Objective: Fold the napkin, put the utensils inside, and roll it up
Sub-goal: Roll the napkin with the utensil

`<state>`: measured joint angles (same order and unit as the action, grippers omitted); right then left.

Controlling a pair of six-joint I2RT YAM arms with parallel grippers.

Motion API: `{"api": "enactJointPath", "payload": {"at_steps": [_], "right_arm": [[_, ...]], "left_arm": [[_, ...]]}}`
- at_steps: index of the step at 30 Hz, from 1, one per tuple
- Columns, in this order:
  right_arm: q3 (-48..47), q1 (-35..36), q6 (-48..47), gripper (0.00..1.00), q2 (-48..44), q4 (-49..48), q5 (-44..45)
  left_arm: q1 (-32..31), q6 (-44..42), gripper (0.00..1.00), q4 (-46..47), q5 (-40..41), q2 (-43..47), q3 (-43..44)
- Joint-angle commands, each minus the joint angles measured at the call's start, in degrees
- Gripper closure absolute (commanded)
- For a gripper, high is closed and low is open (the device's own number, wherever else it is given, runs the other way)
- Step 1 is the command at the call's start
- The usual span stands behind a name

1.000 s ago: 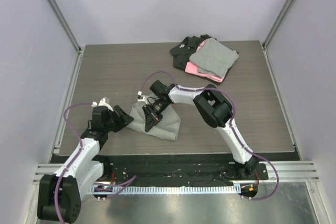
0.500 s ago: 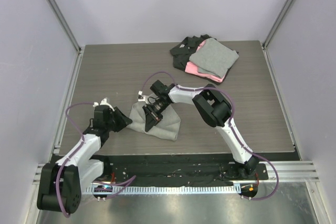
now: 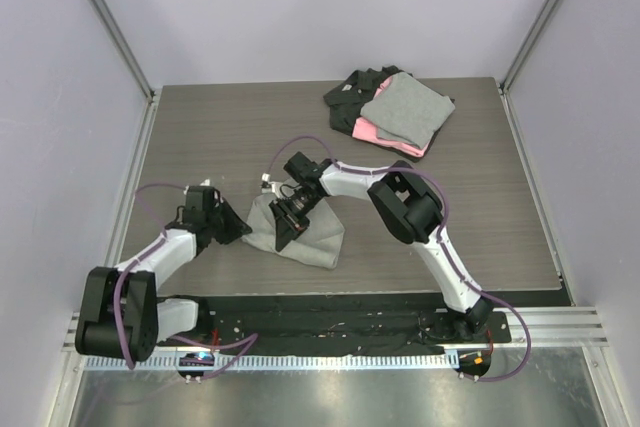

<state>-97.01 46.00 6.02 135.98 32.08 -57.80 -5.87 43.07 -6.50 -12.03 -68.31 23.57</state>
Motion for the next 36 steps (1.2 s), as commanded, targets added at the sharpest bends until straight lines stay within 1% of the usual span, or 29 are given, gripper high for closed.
{"api": "enactJointPath", "payload": {"at_steps": [1, 2, 7, 11, 12, 15, 19, 24, 25, 28, 34, 36], "right_arm": [[0.68, -0.03, -2.33, 0.67, -2.91, 1.15, 14.46], [0.77, -0.12, -2.33, 0.64, -3.44, 1.06, 14.82], [1.39, -0.03, -2.59, 0.53, -6.60, 1.06, 18.33], [2.61, -0.03, -2.86, 0.45, -10.20, 0.71, 22.54], [3.14, 0.06, -2.94, 0.39, -11.17, 0.27, 23.25], [4.90, 0.06, -3.12, 0.35, -15.29, -1.66, 26.33], [8.76, 0.06, -3.38, 0.32, -22.15, -7.00, 32.13], [19.47, 1.37, -5.76, 0.31, -33.05, -13.61, 41.61], [21.06, 2.51, -6.98, 0.31, -36.46, -14.75, 45.63], [27.12, 5.14, -9.88, 0.30, -40.69, -14.76, 53.02], [32.40, 9.01, -9.98, 0.30, -42.82, -13.18, 61.91], [33.11, 9.37, -9.98, 0.28, -42.56, -13.27, 62.98]], "left_arm": [[0.33, -2.46, 0.92, -3.16, 0.87, -3.93, 3.93], [0.24, -2.72, 0.92, -3.77, 0.78, -5.15, 4.81], [0.33, -2.99, 0.96, -4.92, -0.53, -7.09, 6.40], [0.24, -3.34, 0.96, -6.15, -0.80, -8.06, 7.62], [0.33, -3.43, 0.96, -6.33, -0.97, -8.32, 7.80], [0.24, -3.52, 0.97, -6.86, -1.41, -8.76, 8.33], [0.33, -3.69, 0.97, -7.30, -1.24, -9.03, 8.59], [0.24, -3.69, 0.97, -8.35, -1.77, -9.82, 9.56], [0.33, -3.78, 0.98, -8.70, -1.77, -9.82, 10.08], [0.24, -4.05, 0.98, -9.76, -1.59, -10.26, 10.88], [0.33, -4.22, 0.98, -9.85, -1.94, -10.79, 11.06], [0.33, -4.31, 0.98, -9.76, -2.12, -11.05, 11.14]]}}
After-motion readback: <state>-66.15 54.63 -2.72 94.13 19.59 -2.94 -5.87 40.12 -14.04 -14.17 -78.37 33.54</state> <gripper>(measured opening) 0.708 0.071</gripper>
